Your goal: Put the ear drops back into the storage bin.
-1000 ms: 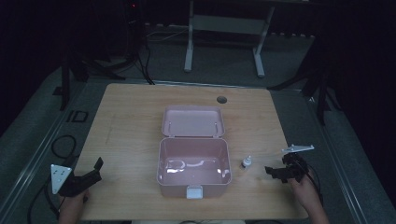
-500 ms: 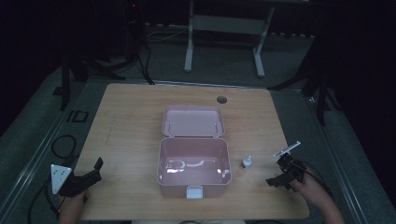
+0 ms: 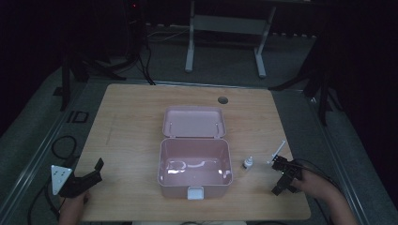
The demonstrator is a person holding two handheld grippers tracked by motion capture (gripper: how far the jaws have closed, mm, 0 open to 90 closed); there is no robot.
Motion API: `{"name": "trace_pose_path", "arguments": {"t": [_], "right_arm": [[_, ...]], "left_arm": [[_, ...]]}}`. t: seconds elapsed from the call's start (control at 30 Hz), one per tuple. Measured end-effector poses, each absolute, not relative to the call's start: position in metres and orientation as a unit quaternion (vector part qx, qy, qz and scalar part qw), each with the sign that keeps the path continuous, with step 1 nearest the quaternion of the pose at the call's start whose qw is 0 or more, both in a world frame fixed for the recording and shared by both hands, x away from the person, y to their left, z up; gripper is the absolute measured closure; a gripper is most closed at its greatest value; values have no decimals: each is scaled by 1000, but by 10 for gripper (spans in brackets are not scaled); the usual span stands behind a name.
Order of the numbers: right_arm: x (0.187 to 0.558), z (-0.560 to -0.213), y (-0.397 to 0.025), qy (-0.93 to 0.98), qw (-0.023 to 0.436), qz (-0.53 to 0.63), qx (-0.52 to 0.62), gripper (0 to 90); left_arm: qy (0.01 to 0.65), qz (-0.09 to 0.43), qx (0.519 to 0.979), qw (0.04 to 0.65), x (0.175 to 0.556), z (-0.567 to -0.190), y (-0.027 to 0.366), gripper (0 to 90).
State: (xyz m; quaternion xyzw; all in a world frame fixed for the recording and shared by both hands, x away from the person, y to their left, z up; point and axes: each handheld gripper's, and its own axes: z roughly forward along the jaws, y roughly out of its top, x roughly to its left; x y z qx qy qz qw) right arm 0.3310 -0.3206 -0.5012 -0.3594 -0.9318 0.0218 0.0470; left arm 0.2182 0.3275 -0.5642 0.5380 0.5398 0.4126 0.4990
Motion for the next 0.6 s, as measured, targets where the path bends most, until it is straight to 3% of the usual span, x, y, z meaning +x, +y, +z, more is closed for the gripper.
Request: {"name": "trace_pose_path", "arguments": {"t": [0.6], "right_arm": [[354, -490, -296, -938, 51, -4, -343, 109]], "left_arm": [[539, 412, 539, 500, 218, -564, 327, 4]]}}
